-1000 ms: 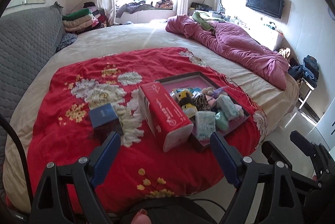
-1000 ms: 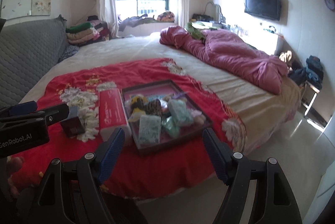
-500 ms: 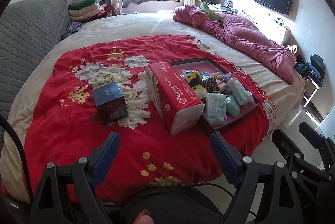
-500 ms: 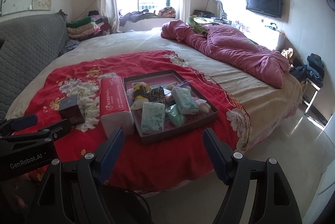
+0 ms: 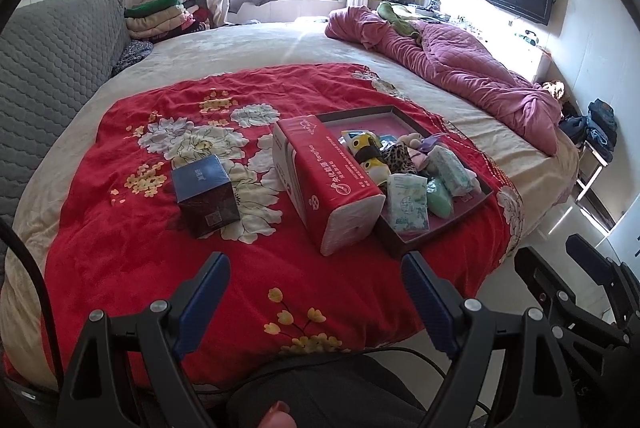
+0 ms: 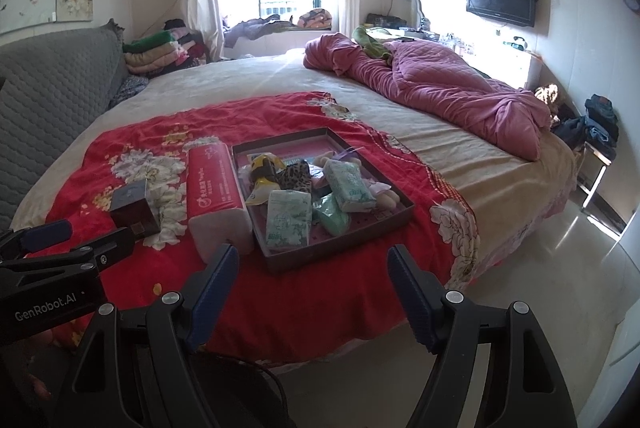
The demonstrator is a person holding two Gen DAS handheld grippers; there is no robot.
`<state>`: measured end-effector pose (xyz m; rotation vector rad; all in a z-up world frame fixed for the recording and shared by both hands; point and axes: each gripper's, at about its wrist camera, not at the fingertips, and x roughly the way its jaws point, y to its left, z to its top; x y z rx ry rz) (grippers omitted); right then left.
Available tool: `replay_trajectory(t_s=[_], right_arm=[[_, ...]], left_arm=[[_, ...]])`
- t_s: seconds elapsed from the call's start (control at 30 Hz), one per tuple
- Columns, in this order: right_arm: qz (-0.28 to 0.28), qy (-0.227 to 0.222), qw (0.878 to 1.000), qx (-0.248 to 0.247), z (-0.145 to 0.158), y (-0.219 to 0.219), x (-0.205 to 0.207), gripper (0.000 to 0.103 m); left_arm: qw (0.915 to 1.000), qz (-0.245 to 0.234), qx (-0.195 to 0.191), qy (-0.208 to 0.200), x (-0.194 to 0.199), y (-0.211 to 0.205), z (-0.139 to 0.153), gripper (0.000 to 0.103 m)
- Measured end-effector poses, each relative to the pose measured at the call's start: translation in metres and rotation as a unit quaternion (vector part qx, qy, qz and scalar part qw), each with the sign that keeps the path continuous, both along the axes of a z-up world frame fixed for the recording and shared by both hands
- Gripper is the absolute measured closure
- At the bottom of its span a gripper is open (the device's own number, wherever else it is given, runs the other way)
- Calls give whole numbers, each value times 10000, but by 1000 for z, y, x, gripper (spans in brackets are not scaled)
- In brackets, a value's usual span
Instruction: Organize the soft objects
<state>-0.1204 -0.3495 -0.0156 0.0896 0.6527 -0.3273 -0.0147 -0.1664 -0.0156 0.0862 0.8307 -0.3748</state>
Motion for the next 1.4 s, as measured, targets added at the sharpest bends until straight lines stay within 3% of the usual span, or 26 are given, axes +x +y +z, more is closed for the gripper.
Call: replay_trajectory(t_s=[1.4], right_arm=[[86,53,9999,-71,-5,6,1,25]], left_arm=[[10000,25,-7,-52,-3,2,-2,16]])
